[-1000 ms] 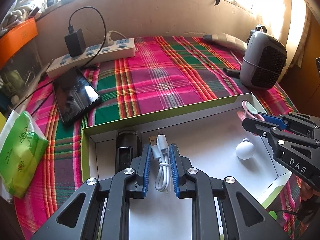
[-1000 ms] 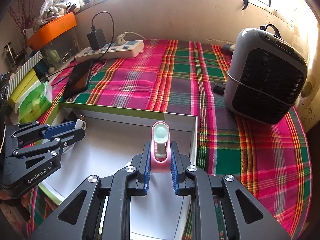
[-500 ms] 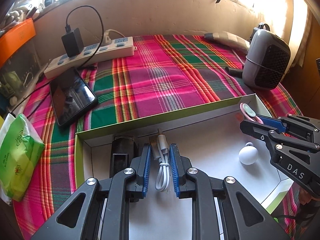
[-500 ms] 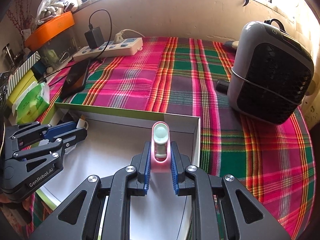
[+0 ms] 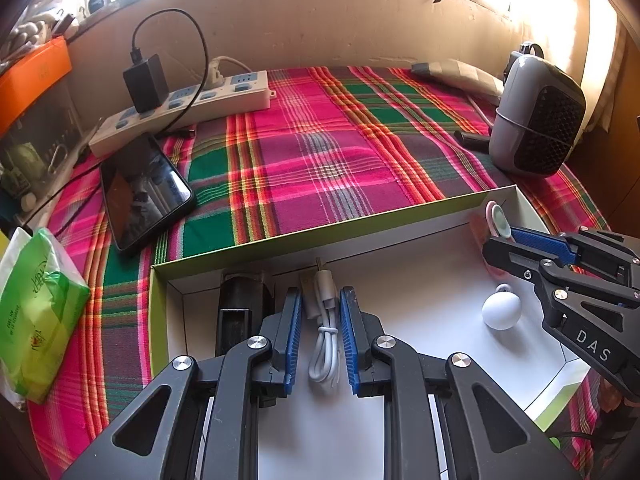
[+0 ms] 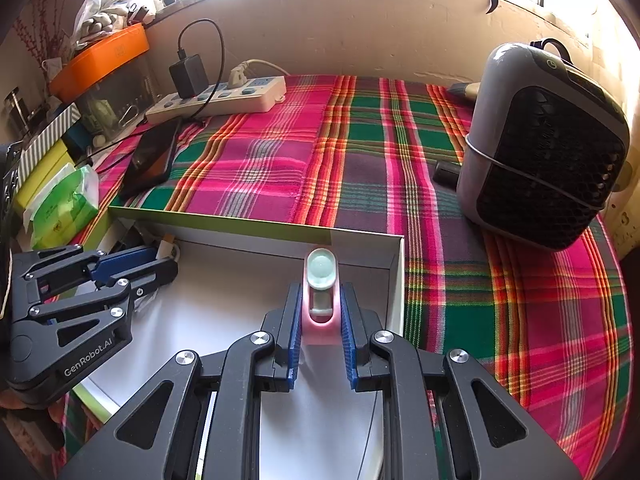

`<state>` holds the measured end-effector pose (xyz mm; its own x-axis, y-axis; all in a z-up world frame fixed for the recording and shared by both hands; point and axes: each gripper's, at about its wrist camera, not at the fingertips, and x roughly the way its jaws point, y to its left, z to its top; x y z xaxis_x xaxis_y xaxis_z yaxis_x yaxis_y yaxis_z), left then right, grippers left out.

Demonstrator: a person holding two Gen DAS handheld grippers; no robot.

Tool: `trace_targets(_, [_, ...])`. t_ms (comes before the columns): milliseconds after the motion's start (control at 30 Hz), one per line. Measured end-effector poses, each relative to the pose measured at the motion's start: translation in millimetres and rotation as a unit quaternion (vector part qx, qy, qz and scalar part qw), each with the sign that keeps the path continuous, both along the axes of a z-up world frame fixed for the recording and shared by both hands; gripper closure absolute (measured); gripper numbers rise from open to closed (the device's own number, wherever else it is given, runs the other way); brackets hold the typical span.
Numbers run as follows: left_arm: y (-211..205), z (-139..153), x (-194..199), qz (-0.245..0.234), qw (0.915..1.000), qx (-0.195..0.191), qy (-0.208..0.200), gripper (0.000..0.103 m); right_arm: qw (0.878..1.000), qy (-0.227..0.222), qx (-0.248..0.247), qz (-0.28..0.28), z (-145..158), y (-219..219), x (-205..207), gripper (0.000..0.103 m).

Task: Organize objects
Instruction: 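Carry the cable with the left tool while the right tool carries the pink holder into the box, then open the left tool to drop the cable while the right tool releases the pink holder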

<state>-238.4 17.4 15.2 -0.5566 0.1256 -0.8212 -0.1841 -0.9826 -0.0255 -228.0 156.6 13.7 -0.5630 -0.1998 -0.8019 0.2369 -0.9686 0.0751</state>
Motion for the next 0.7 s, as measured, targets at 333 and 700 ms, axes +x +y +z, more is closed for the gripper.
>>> trace_targets(333, [-0.8, -0.7, -1.2, 0.001, 1.0000, 0.001, -0.002, 0.085, 1.000, 0.002, 0.003, -0.004, -0.5, -0.7, -0.3, 0.084])
trace_targets(700, [-1.0, -0.4, -1.0, 0.002, 1.0000, -0.001, 0.000, 0.077, 1.000, 0.009, 0.000, -0.007, 2.2, -0.2, 1.0, 0.068])
